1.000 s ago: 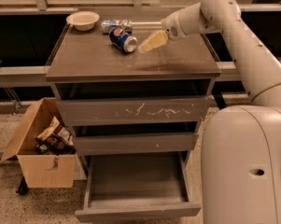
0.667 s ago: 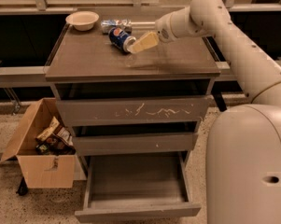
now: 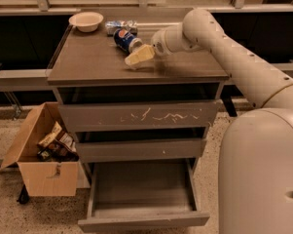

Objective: Place pepsi can into bottom drawer

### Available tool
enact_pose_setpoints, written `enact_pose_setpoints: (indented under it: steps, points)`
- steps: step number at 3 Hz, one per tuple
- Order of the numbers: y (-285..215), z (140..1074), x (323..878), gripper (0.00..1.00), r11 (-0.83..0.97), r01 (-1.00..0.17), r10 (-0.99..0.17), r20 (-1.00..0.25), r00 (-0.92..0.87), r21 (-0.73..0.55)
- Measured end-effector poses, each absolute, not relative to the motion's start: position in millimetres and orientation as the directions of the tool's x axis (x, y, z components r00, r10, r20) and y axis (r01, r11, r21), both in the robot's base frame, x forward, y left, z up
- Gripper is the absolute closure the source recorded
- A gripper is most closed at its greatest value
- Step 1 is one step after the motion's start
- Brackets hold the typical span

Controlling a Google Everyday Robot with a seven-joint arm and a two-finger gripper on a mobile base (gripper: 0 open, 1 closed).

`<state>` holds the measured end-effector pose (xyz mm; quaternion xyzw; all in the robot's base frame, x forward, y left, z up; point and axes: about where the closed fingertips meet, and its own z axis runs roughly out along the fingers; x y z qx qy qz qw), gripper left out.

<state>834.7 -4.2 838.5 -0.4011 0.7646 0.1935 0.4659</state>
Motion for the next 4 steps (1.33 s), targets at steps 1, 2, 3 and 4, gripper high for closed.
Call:
enact_pose_setpoints:
  steps: [1,2,3,4]
  points:
    - [-6.2,838.3,841.3,0.00,0.642,-0.760,-0.422,-0.874,-0.241,-0.101]
    - [-4.8,843.3,850.9,0.00,0.669,-0.733,-0.405,-0.887,-0.222,-0.123]
    - [-0.7,845.4,860.3,0.00,0.680,-0.725,-0.365,-0.907,-0.210,-0.106]
    - [7.2,846.4,869.5,0.00,0.679,-0.730,-0.332,-0.921,-0.204,-0.082]
